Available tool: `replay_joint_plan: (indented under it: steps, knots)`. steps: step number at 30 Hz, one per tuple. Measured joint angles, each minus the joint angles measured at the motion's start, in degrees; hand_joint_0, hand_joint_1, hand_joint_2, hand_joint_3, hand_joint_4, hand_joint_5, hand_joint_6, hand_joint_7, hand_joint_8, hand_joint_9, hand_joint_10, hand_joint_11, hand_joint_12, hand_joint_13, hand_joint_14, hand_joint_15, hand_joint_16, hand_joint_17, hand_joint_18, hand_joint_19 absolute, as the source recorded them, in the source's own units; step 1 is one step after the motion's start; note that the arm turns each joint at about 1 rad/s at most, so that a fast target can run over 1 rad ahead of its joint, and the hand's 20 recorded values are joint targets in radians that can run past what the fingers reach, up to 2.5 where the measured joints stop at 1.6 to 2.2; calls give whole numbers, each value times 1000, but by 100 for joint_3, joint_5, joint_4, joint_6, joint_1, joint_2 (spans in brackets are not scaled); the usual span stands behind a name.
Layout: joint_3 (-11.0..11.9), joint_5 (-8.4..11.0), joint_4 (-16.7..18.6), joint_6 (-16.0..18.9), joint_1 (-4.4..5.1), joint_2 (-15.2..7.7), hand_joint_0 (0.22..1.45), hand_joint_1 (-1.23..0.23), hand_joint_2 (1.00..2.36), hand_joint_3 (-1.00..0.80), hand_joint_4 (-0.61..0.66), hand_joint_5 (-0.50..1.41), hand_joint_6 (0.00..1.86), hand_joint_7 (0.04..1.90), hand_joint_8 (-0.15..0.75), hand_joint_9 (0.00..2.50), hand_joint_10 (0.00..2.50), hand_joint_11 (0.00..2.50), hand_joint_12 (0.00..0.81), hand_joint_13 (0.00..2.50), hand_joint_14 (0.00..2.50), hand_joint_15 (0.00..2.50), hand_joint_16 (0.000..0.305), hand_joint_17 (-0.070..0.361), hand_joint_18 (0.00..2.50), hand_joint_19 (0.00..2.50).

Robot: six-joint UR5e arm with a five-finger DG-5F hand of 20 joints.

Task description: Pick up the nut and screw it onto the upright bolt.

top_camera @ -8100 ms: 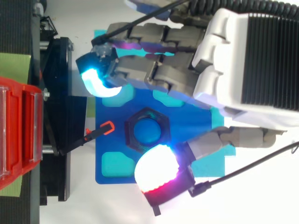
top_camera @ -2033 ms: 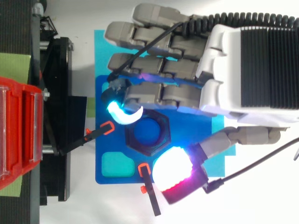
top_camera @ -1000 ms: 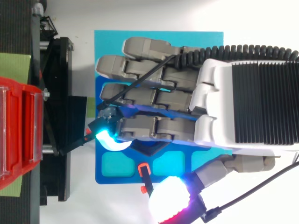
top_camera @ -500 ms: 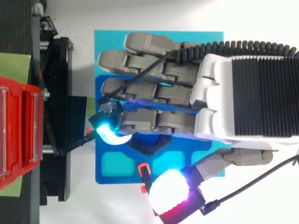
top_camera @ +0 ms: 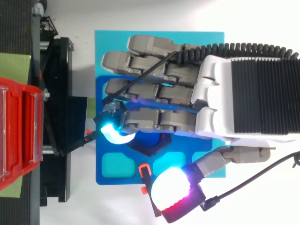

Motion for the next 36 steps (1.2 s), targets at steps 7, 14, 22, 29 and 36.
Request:
replay_joint_plan:
  steps: [7,14,22,29,36]
  knots:
    - [-3,27,-39,26,-18,0,493,-191,1000,-500,237,-101,504,1002,247,422,0,0,298,51,0,0,37,82,0,0]
    - [-2,43,-102,41,-76,1,510,-264,1000,-500,210,-62,504,1199,267,645,0,0,276,213,0,0,31,69,0,0]
    - [-1,22,-215,39,-199,1,545,-336,1000,-500,135,6,502,1458,223,961,0,0,224,448,0,0,20,45,19,0]
    - [-2,-25,-226,34,-319,0,557,-352,1000,-500,50,50,500,1472,178,1183,0,0,197,575,0,0,14,31,145,0]
    - [-2,-173,-213,37,-425,3,558,-381,1000,-500,57,29,505,1290,139,1266,0,0,176,632,0,0,13,28,210,0]
